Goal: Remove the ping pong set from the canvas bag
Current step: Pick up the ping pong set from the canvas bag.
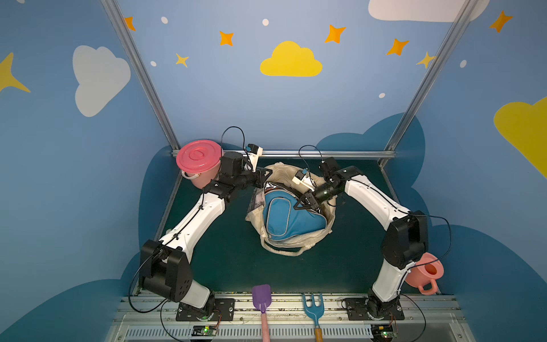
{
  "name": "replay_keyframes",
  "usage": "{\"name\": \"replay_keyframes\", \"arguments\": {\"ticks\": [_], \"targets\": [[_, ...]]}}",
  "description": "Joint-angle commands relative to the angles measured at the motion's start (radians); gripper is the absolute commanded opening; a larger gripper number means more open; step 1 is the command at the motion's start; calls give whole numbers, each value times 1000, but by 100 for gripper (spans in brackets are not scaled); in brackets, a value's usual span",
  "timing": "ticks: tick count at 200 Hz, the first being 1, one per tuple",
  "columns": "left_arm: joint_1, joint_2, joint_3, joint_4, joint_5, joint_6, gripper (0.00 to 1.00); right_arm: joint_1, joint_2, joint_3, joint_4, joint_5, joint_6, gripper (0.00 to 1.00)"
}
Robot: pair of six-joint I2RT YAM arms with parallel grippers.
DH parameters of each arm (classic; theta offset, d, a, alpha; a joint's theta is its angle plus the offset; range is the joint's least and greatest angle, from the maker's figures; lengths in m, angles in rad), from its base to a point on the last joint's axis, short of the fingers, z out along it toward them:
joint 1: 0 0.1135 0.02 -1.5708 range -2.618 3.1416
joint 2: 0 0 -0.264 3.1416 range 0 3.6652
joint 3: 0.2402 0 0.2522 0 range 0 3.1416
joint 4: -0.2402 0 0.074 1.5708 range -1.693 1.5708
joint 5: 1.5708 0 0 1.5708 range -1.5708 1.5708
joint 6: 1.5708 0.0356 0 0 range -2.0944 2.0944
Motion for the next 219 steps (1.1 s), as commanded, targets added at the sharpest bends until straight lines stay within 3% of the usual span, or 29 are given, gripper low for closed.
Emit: {"name": "replay_keyframes", "arguments": {"ticks": [1,48,128,219], "targets": [[5,-30,32,-4,-36,11,4,-8,-85,27,-7,153,10,0],[4,-85,73,-120,-89,33,3,-11,-223,28,60,261,89,0],[4,-129,-14,-58,-81,52,3,-24,-334,88,168,439,187,0],[2,-96,-27,-5,-55,26,3,-37,-376,155,189,434,208,0]]}}
